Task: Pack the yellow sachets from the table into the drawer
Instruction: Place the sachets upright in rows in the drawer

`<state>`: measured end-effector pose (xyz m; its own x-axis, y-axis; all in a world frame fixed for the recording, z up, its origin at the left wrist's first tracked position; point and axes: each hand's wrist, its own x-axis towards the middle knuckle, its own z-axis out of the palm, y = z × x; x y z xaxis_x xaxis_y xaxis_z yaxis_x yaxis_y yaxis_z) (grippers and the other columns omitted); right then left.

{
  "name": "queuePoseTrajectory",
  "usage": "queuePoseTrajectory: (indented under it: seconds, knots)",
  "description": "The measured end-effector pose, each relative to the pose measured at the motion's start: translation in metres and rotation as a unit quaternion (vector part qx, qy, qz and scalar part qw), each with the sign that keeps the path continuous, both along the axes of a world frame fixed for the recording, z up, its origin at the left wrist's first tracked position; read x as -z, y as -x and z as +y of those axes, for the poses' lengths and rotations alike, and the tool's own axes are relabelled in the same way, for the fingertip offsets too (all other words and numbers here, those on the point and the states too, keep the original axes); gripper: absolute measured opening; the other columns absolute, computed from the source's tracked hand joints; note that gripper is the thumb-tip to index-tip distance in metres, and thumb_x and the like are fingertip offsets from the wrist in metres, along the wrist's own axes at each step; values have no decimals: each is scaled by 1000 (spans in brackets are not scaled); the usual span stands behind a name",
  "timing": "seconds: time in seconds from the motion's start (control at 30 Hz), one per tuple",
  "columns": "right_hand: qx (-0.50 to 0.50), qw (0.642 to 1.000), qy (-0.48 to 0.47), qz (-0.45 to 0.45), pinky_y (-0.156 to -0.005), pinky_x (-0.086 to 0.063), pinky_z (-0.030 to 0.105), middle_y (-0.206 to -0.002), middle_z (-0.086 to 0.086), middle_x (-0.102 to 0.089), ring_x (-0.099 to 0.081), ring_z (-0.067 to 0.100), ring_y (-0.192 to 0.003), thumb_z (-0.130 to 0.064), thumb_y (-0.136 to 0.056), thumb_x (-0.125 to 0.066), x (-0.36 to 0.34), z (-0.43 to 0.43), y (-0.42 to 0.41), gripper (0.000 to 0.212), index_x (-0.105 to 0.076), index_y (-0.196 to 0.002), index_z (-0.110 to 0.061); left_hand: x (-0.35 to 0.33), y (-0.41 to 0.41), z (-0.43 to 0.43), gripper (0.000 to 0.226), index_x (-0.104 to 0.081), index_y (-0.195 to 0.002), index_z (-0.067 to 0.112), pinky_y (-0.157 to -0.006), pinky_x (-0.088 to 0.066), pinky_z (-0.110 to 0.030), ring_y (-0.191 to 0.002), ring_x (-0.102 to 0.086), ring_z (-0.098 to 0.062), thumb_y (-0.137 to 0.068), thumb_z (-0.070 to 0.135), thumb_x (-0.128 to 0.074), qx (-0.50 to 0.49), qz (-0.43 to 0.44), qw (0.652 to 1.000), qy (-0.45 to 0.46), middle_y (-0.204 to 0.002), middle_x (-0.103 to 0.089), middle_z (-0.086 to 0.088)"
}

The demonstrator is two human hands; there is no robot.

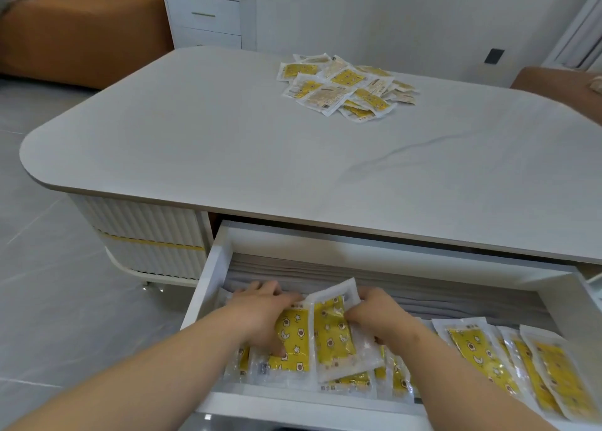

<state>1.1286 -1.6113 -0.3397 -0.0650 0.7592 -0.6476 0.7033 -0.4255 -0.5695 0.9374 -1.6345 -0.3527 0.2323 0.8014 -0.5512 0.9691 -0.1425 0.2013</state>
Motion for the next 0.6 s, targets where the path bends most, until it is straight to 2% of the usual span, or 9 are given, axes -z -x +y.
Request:
queuePoseTrajectory:
  seconds: [0.07, 0.17, 0.2, 0.27, 0.3, 0.37, 0.4, 0.47, 0.6]
  knots:
    - [33, 999, 32, 16, -77, -58, 46, -97, 17, -70, -69, 30, -85, -5, -83, -58, 0, 0, -2, 21, -61, -105, -6, 0, 1, 0, 93, -12, -146, 41, -113, -24, -44, -139, -19, -26, -75, 43, -72, -6, -5, 1000, -10, -149, -25, 5]
    - [-66, 991, 74, -95, -53, -56, 26, -75, 11, -64, -65, 19, -60, -11, -82, -65, -3, -5, 0, 14, -53, -86, -6, -1, 0, 0, 93, -12, -147, 38, -114, -24, -43, -142, -19, -25, -75, 40, -72, -7, -12, 1000, -15, -154, -22, 7]
    - [-108, 981, 61, -151, -55, -54, 24, -75, 7, -62, -66, 18, -65, -18, -80, -70, -5, -6, 2, 21, -51, -85, -9, -1, -1, 1, 93, -13, -147, 36, -114, -25, -43, -142, -21, -24, -75, 40, -73, -9, -17, 1000, -17, -154, -23, 7]
    - [-178, 949, 11, -260, -82, -53, 32, -107, 6, -62, -63, 22, -102, -34, -73, -76, -5, -5, 5, 55, -48, -115, -12, -1, -2, 1, 92, -17, -147, 34, -113, -28, -41, -139, -28, -22, -75, 39, -74, -13, -22, 999, -22, -152, -28, 6]
    - [-196, 935, -14, -295, -93, -49, 38, -127, 7, -53, -54, 26, -118, -39, -71, -77, -3, -4, 6, 78, -36, -133, -17, -1, -3, 2, 91, -20, -146, 33, -112, -30, -40, -137, -31, -22, -74, 40, -74, -8, -18, 1000, -24, -151, -31, 5]
    - [-244, 914, -73, -315, -105, -37, 47, -150, 7, -26, -31, 32, -136, -39, -70, -78, -2, -5, 7, 104, -10, -148, -30, -1, -4, 1, 90, -23, -145, 31, -112, -29, -41, -137, -30, -23, -73, 43, -74, 15, 3, 1000, -21, -149, -33, 6]
    - [-283, 902, -92, -313, -109, -29, 50, -154, 5, -16, -21, 33, -140, -37, -70, -77, -2, -6, 8, 107, -4, -148, -35, -1, -5, 1, 90, -23, -145, 31, -112, -28, -42, -138, -27, -24, -72, 45, -74, 24, 13, 1000, -13, -149, -31, 6]
    - [-345, 892, -85, -278, -113, -18, 51, -157, -1, -8, -11, 33, -143, -32, -72, -75, 2, -7, 8, 104, -5, -148, -37, -1, -4, 0, 92, -19, -146, 35, -114, -23, -46, -140, -19, -28, -72, 48, -73, 26, 23, 999, 14, -150, -25, 7]
    - [-390, 892, -22, -228, -114, -16, 51, -158, -6, -6, -6, 32, -144, -42, -72, -75, 4, -8, 6, 97, -14, -147, -37, -1, -2, -2, 92, -11, -144, 45, -113, -16, -53, -140, -13, -31, -72, 57, -68, 20, 55, 997, 41, -152, -16, 8]
